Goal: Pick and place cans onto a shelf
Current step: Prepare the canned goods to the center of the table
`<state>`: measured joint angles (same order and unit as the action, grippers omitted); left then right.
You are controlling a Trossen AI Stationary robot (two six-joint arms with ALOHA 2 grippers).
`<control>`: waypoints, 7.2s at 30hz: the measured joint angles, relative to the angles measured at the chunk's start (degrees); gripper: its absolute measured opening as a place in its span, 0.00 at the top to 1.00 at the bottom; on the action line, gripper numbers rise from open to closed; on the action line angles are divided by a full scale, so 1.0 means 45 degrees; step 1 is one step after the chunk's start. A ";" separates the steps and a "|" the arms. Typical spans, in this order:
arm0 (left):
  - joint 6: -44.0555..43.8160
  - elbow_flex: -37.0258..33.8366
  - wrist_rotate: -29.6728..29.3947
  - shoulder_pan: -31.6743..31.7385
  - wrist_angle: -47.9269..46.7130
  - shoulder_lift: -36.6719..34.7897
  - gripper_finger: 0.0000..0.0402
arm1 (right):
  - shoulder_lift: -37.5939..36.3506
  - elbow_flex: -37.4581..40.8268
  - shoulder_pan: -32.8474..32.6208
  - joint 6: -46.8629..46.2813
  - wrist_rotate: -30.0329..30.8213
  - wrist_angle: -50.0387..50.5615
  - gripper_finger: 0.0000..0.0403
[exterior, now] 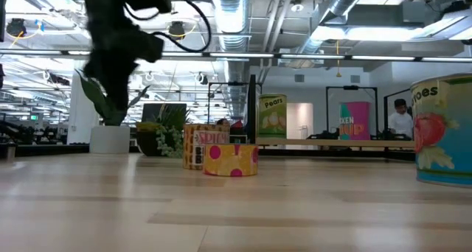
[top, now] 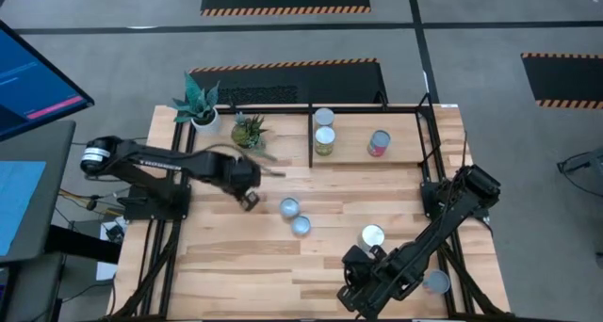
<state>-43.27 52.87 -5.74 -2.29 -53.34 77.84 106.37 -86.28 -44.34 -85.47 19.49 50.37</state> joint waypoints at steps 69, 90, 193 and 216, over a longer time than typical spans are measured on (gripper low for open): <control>0.0500 -0.0294 -0.0714 -0.2209 0.3167 0.0015 1.00 | 0.0128 0.4920 -0.2331 -0.3392 -1.1949 0.2227 0.99; 0.0502 -0.0289 -0.0839 -0.2209 0.3162 0.0010 1.00 | 0.0185 0.2975 -0.0162 -0.3592 -0.4256 0.3402 0.97; 0.1393 -0.0341 -0.0904 -0.2626 0.4544 0.2299 1.00 | -0.0102 0.0452 0.6034 0.6464 0.1080 -0.0948 0.98; 0.1859 0.0867 -0.1243 -0.2908 0.3272 0.2333 1.00 | -0.0098 0.0330 0.5475 0.3963 0.2059 0.1204 0.95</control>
<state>-34.90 56.77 -11.33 -15.38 -38.62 88.34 105.93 -84.79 -19.70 -67.64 28.75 55.79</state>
